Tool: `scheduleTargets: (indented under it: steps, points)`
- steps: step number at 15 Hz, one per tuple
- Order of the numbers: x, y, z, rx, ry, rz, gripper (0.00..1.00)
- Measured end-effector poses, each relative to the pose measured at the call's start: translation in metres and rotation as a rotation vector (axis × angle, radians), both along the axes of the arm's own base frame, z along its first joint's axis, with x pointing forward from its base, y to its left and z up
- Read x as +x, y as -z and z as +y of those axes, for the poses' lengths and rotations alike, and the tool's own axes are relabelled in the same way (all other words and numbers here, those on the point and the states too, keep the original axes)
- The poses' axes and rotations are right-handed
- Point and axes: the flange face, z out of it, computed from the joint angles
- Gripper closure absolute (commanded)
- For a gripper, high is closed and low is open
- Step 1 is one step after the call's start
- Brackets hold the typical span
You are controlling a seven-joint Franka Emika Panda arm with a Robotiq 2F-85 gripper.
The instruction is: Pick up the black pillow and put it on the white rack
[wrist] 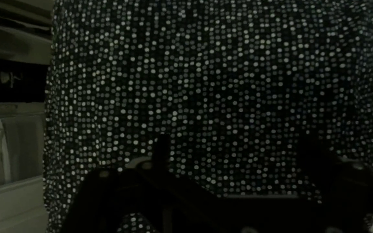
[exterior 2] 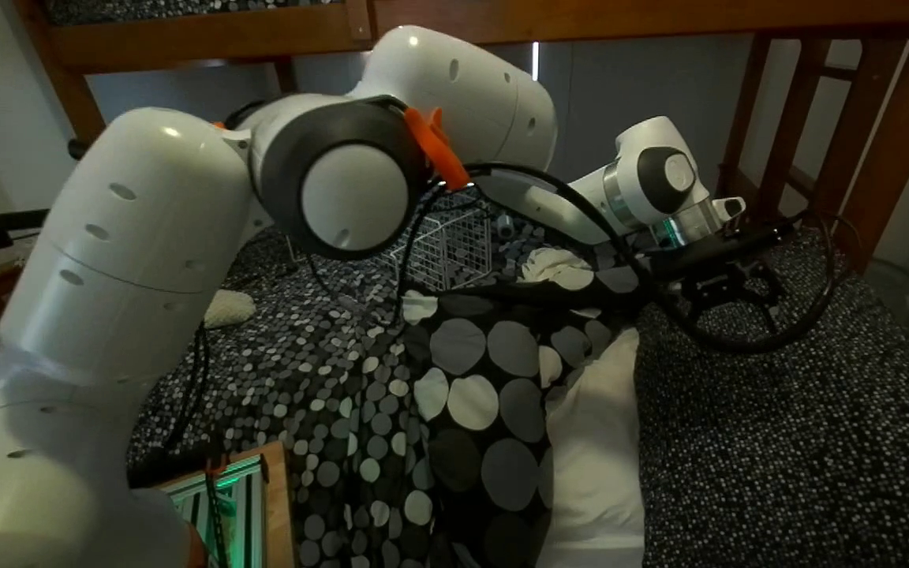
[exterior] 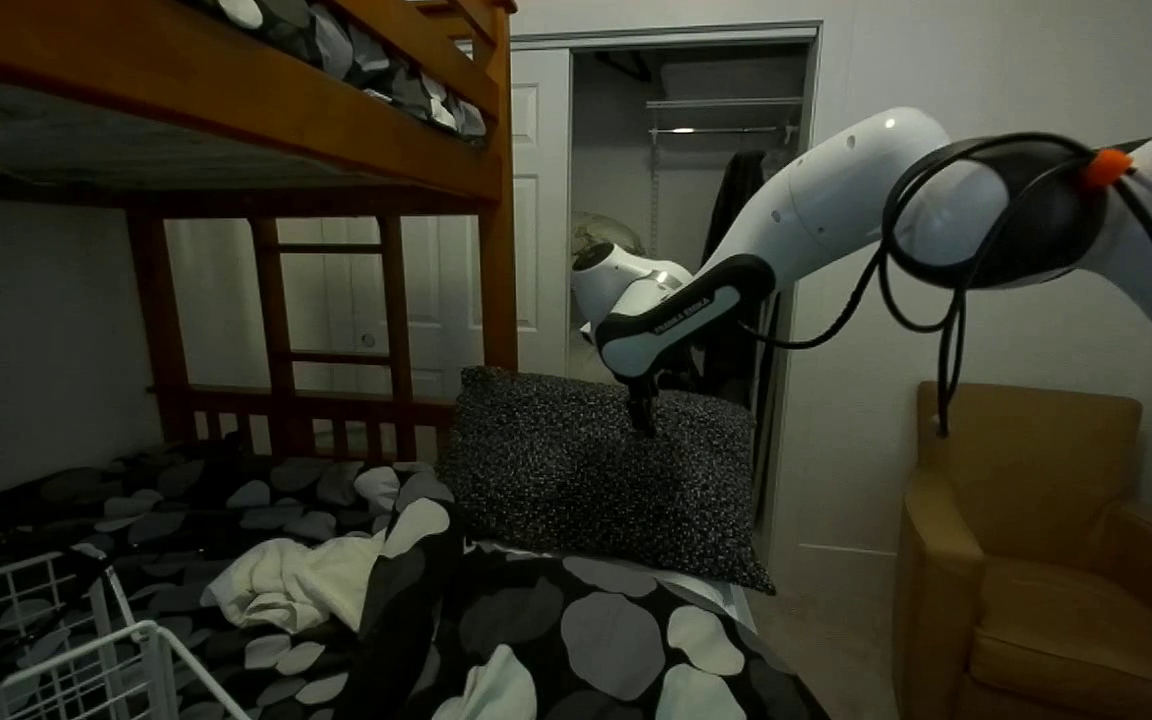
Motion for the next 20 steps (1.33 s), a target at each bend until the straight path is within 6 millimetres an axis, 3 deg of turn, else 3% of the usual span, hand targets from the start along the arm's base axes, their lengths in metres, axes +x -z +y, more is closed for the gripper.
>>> scheduleTargets:
  steps: [3, 5, 11, 14, 17, 20]
  points:
    - [0.027, 0.024, -0.001, -0.013, -0.058, 0.017, 0.0]
    - [0.043, 0.027, 0.003, 0.018, -0.082, 0.003, 0.0]
    - [0.047, 0.026, 0.007, 0.022, -0.089, -0.01, 0.0]
    - [0.053, 0.029, 0.021, 0.122, -0.093, -0.099, 0.0]
    - [0.058, 0.052, 0.024, 0.194, -0.047, -0.157, 0.0]
    - [0.061, 0.084, 0.002, 0.164, 0.054, -0.168, 0.0]
